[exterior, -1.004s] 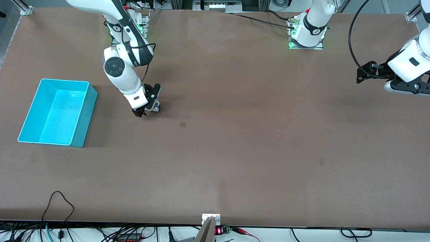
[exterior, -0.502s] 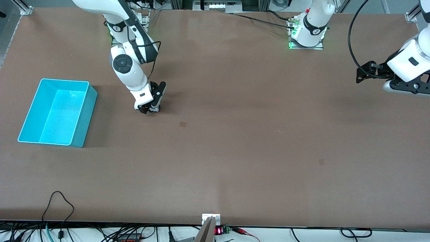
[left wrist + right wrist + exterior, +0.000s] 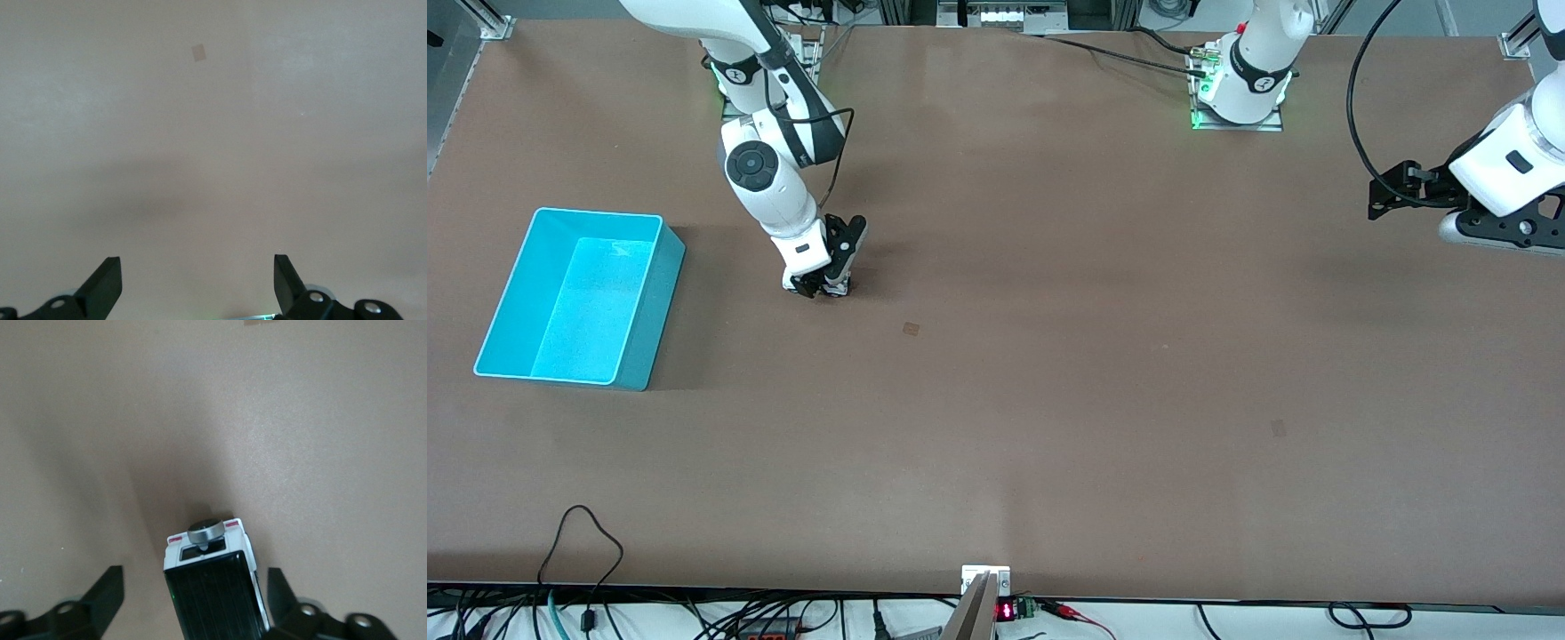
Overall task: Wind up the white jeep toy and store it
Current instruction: 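Lift the jeep with the right gripper and carry it over the bin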
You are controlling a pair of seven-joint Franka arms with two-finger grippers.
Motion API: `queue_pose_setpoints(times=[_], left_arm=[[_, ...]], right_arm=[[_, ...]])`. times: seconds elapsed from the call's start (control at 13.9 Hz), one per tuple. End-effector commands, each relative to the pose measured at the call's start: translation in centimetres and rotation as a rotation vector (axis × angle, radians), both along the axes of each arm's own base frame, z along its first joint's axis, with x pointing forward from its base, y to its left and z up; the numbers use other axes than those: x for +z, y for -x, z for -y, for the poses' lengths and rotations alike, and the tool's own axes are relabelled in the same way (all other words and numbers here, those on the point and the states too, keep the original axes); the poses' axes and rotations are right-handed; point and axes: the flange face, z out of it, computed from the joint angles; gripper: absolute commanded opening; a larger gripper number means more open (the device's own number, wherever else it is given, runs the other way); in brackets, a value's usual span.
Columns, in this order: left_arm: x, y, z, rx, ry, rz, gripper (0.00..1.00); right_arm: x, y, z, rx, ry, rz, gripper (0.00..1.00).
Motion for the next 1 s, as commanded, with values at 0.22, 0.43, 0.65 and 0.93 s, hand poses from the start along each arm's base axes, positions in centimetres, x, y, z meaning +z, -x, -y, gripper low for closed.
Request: queue_pose_setpoints(times=[0.22,0.43,0.65,0.93], left_arm=[[1.1,0.1,0.5,-0.019,0.012,0.004,1.00],[1.0,0.1,0.4,-0.018,0.012,0.002,1.00],[1.0,0.1,0.4,-0.018,0.012,0.002,1.00],[1.0,0.1,0.4,-0.018,0.012,0.001,1.00]], right_arm=[[0.6,-0.2,0.1,0.045,-0.013,0.033,0.00],[2.3,-2.3,1.2,-0.004,-0.025,0.066,0.00],[4.9,-4.6,4.1,-0.105,-0.025,0.085,0.00],[9.6,-8.1,9.0,-0.244,0.005,0.042,0.00]])
